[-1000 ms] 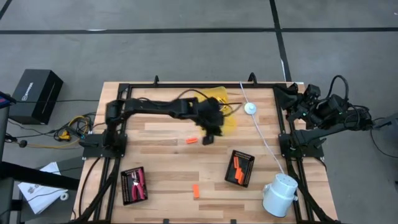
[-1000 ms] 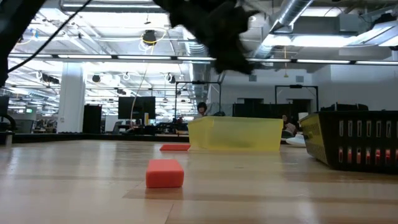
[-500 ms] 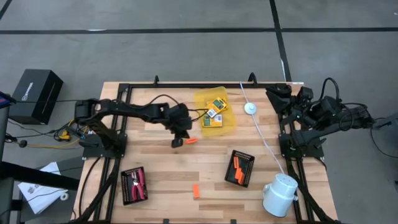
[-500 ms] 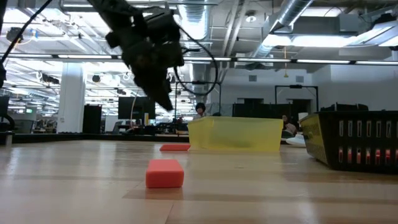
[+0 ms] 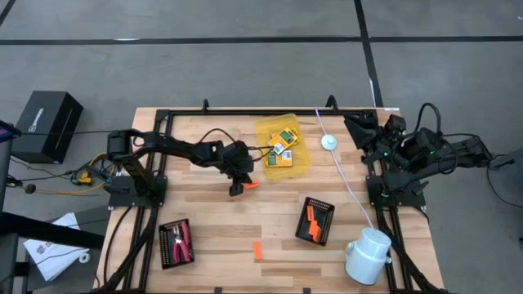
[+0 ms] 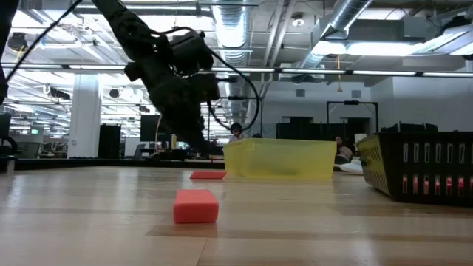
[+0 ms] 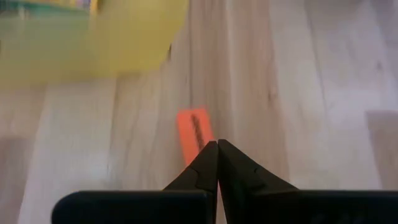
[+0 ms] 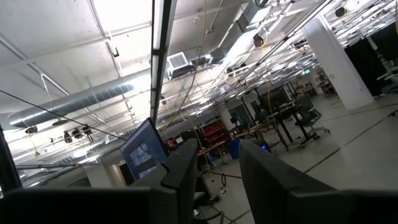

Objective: Pick & Place School Supplies
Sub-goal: Put the orange eraser into the right black bin

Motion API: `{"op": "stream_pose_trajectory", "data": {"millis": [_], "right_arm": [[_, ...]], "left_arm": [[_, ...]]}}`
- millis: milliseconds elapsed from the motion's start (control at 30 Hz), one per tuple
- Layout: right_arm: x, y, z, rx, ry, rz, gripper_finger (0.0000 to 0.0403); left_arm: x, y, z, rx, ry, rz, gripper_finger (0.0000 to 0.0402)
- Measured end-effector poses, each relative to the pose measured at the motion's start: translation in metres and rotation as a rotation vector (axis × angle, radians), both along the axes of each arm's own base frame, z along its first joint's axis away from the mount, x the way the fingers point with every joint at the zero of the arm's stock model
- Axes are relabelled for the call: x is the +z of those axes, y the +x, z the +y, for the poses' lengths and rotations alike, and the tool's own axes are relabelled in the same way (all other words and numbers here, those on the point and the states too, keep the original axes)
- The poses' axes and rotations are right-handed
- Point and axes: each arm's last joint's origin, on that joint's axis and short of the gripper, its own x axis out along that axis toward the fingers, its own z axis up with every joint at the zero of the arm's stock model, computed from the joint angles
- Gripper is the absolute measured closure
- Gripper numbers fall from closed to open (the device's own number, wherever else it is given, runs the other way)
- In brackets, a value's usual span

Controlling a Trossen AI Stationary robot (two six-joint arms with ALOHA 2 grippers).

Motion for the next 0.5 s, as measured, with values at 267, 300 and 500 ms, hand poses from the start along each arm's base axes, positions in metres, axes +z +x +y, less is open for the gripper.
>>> {"op": "stream_pose_trajectory", "data": {"millis": [267, 300, 500], "right_arm": [[0.002, 0.001, 0.005, 0.032, 0.007, -0.028, 0.0291], [0.002, 0.001, 0.005, 0.036, 0.008, -0.029, 0.0291], [0.003, 0.0, 0.008, 0.053, 0.011, -0.038, 0.0291]], "left_arm": [[-0.022, 0.006, 0.001, 0.001, -0.017, 0.045, 0.0401], [-0.023, 0.005, 0.001, 0.002, -0.019, 0.05, 0.0401], [-0.025, 0.006, 0.004, 0.009, -0.021, 0.044, 0.0401]]}}
